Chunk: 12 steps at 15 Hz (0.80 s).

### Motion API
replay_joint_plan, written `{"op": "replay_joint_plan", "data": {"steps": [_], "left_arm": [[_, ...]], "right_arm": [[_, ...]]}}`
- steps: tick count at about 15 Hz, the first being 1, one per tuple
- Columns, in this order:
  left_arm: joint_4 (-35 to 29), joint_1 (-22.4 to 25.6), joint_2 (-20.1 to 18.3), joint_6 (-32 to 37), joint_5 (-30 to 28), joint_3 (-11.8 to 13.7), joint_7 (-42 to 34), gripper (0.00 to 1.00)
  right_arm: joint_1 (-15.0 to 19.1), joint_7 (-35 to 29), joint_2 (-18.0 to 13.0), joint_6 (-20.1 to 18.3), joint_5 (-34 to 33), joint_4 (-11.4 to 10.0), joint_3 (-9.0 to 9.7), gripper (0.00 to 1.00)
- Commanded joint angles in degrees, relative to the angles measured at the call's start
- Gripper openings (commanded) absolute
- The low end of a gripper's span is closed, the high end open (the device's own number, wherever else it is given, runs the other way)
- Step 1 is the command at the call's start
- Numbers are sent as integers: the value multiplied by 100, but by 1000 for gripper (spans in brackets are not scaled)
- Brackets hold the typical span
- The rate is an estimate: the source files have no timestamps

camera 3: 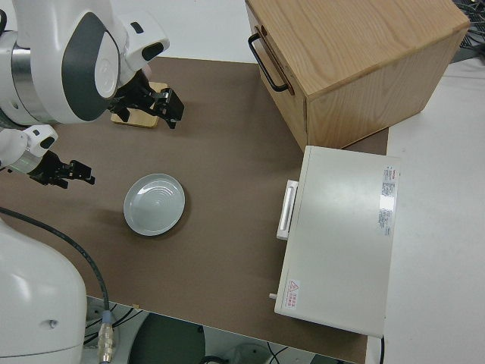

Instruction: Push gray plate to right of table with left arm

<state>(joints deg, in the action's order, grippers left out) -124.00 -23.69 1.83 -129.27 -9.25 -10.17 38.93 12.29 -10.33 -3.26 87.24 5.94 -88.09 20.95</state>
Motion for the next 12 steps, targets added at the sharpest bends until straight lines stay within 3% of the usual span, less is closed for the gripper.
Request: {"op": "replay_joint_plan", "data": {"steps": [1,5,12], "left_arm": [[34,645,-270,464,477,15,-586,989],[174,1260,-473,824,486,68,-1263,991],[859,1990,-508,1632,486,77,-2055,991]], "right_arm": [[37,-12,36,-31,92,81,23,996],[37,-12,36,-31,92,81,23,996],[37,-12,36,-31,92,81,23,996]]}}
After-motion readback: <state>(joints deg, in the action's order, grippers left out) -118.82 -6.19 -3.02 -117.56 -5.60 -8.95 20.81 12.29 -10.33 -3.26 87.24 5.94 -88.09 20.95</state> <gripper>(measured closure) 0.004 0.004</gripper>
